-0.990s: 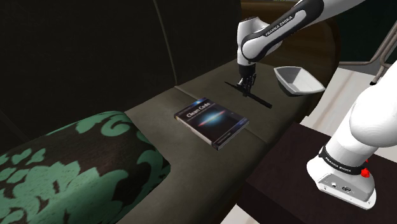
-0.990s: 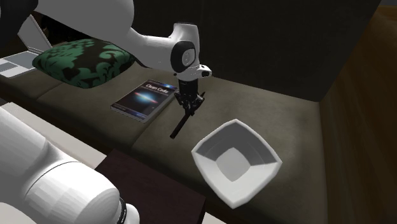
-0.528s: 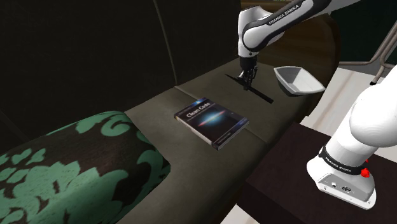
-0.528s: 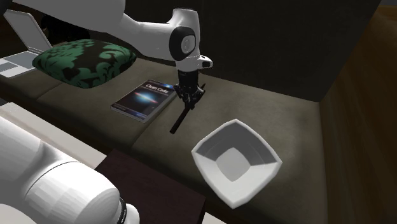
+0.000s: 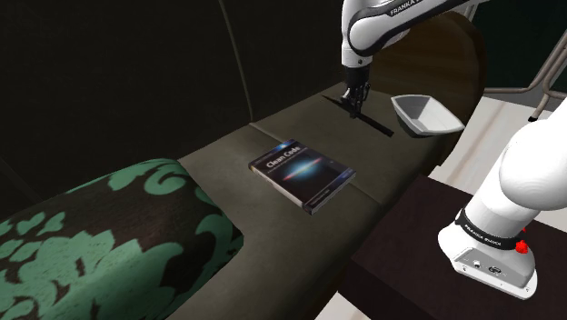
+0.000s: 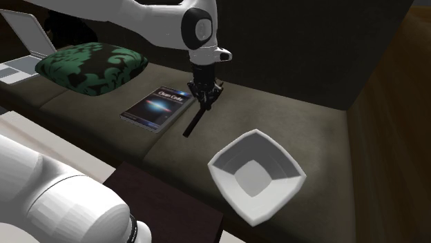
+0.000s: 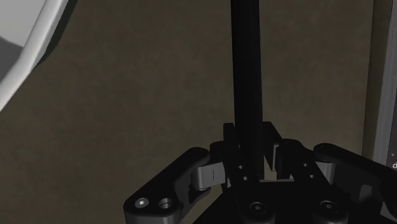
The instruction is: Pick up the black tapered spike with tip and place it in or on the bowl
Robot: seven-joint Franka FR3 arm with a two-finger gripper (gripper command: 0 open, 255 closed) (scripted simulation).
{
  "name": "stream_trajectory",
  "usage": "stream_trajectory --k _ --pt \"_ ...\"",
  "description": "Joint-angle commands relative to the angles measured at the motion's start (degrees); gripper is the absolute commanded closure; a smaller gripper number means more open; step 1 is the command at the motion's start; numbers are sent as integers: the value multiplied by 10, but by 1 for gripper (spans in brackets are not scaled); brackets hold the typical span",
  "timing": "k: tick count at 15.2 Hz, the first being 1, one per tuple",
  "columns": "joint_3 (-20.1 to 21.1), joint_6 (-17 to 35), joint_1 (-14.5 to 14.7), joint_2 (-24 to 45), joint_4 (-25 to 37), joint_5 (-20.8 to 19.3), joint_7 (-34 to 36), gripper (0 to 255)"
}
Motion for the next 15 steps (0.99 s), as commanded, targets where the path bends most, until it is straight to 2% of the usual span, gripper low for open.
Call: stream_trajectory --k 1,10,15 --pt "1 -16 1 -7 9 0 0 255" --pt "3 -82 1 -24 58 1 -3 255" --pt "-36 -85 -29 -73 17 -23 -61 255"
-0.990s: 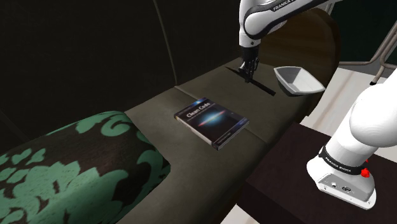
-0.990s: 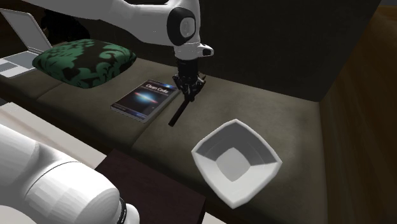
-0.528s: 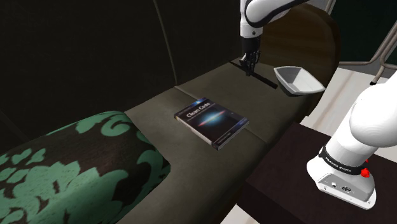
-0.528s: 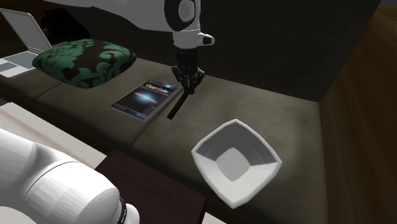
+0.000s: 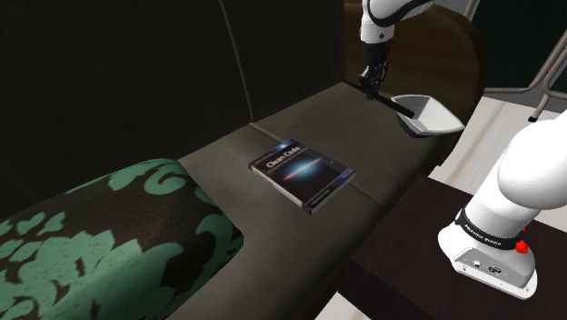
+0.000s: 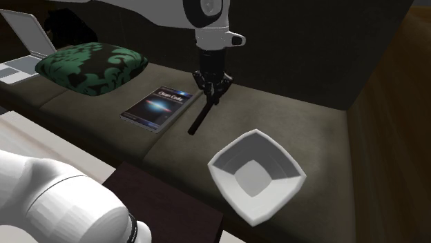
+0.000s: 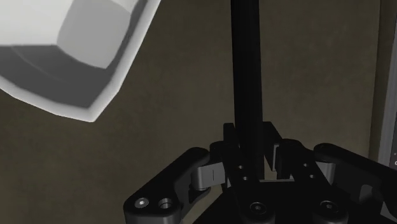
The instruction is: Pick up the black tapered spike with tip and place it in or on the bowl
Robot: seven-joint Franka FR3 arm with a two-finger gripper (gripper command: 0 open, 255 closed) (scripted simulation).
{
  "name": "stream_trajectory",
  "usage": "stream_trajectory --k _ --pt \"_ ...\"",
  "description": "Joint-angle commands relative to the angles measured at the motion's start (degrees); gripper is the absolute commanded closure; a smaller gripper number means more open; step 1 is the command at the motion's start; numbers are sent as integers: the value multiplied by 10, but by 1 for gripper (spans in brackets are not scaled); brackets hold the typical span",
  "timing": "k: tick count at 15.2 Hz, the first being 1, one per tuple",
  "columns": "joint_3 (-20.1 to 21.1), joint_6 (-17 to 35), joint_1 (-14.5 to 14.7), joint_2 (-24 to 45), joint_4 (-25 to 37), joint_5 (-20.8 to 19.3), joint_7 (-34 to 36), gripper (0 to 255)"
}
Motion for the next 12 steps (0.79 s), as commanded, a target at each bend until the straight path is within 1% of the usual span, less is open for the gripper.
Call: stream_trajectory --k 1,6,12 --pt "-16 2 -12 -18 -18 -11 -23 255" --pt "-59 -2 -44 -52 -40 -40 -85 255" --pt "-116 -5 -82 -73 -44 -76 -163 255"
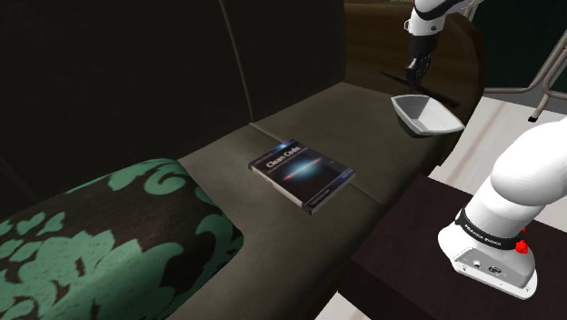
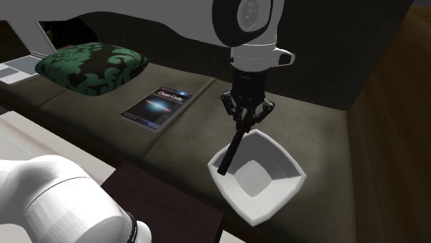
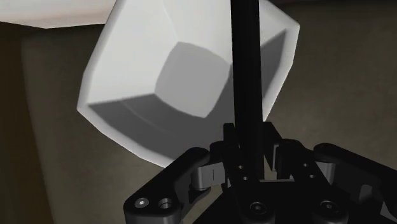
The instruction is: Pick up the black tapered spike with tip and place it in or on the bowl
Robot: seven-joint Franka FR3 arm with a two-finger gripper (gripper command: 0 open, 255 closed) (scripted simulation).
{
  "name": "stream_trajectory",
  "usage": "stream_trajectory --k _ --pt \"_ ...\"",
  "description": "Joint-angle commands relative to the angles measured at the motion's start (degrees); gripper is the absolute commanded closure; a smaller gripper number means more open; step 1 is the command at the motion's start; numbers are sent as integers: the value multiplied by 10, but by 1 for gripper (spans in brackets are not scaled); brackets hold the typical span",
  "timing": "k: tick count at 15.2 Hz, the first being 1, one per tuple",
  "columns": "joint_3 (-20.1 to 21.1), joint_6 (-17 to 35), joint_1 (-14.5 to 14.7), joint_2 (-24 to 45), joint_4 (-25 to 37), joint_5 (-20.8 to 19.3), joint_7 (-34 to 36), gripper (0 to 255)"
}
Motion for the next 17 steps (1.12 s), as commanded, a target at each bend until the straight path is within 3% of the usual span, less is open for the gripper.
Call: stream_trajectory --k 1,4,17 --pt "-19 -1 -12 -5 1 -12 -27 255" --pt "-55 -1 -32 -4 11 -29 -76 255" --pt "-74 105 -34 24 -67 -38 -68 255"
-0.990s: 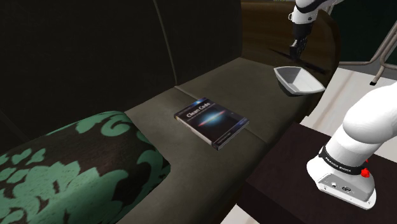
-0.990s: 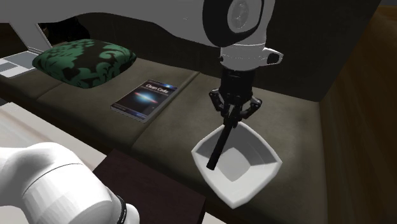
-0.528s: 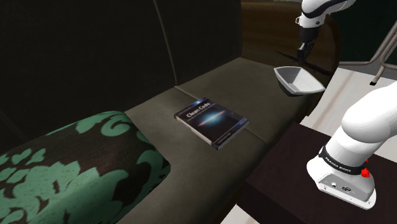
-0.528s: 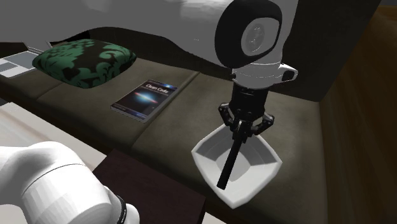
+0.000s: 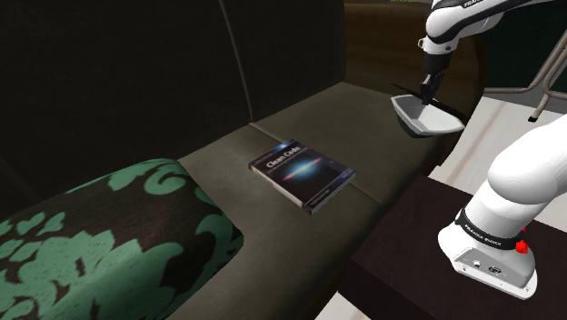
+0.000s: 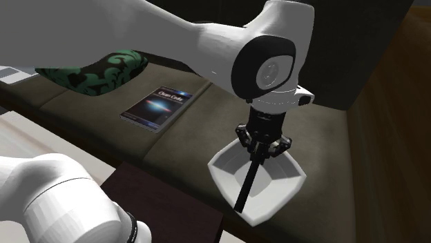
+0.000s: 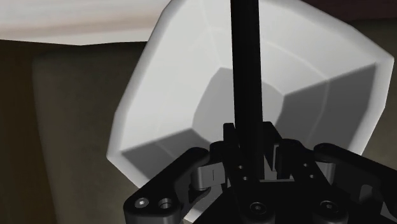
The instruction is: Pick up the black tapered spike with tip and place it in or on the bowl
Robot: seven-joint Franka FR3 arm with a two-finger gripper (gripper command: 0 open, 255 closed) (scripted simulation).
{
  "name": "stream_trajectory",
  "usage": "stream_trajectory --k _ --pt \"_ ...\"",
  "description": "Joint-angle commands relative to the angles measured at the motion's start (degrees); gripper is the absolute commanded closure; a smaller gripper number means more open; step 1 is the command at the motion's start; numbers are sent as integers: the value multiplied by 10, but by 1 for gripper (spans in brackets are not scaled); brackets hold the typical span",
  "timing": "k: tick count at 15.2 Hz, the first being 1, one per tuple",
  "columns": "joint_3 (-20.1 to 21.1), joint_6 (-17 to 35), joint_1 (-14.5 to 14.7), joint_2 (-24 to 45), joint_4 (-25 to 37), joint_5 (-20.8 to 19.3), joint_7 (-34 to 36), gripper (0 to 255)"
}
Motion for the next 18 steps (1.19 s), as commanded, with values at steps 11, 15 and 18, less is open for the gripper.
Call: stream_trajectory --k 11,15,18 --pt "-8 38 0 17 -21 -1 1 255" --pt "-8 38 0 17 -21 -1 1 0" --pt "-3 17 1 9 -8 1 1 0"
